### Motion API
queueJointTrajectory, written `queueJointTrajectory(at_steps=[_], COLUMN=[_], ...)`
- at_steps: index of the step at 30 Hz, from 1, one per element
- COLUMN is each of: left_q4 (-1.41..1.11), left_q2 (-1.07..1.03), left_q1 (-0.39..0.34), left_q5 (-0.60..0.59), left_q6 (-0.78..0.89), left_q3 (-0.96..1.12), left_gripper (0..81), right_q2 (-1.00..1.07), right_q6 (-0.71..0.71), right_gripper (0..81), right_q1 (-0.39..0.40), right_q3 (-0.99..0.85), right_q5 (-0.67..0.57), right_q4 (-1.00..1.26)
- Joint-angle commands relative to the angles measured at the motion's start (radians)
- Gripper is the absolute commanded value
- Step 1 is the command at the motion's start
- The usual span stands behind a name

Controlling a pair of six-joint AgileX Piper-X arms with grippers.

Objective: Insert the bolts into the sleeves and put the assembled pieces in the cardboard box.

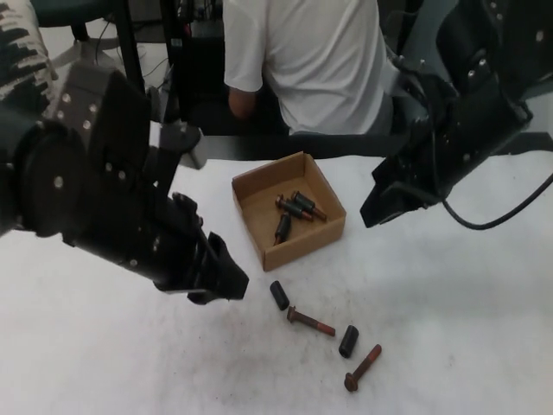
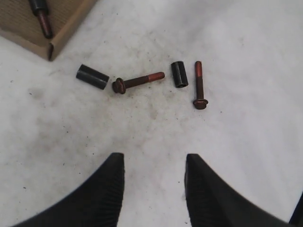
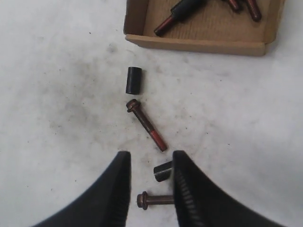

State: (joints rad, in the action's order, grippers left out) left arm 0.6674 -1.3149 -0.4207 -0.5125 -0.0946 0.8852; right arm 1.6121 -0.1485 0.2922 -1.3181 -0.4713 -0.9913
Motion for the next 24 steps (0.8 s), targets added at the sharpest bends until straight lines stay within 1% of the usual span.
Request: queueJointTrajectory(at_steps=[1,5,8,12,18,21,24], left_q4=[0.025,0.051,0.058,0.101,0.214,0.221,0.214], left_q2=[-0.046,-0.058,-0.058,-0.058,-0.058,-0.058,-0.058], left_q1=[-0.005,-0.005,-0.005,-0.005,-0.005,-0.003,-0.003], left_q5=[0.01,0.025,0.052,0.063,0.094,0.128,0.133], left_q6=[-0.01,-0.018,-0.036,-0.053,-0.129,-0.145,-0.145], left_q3=[0.009,0.009,0.009,0.009,0.009,0.009,0.009], left_gripper=[38.9,38.9,38.9,38.9,38.9,38.9,38.9], right_q2=[-0.003,-0.003,0.006,0.045,0.121,0.158,0.189], right_q6=[0.006,-0.009,-0.009,-0.009,-0.018,-0.033,-0.071], right_gripper=[28.8,28.8,28.8,28.8,28.8,28.8,28.8], right_q1=[0.049,0.106,0.129,0.137,0.144,0.154,0.172], right_q3=[0.001,0.001,0.001,0.001,0.001,0.001,0.001], right_q5=[0.021,0.1,0.108,0.14,0.144,0.174,0.189], right_q4=[0.027,0.074,0.114,0.104,0.087,0.085,0.085])
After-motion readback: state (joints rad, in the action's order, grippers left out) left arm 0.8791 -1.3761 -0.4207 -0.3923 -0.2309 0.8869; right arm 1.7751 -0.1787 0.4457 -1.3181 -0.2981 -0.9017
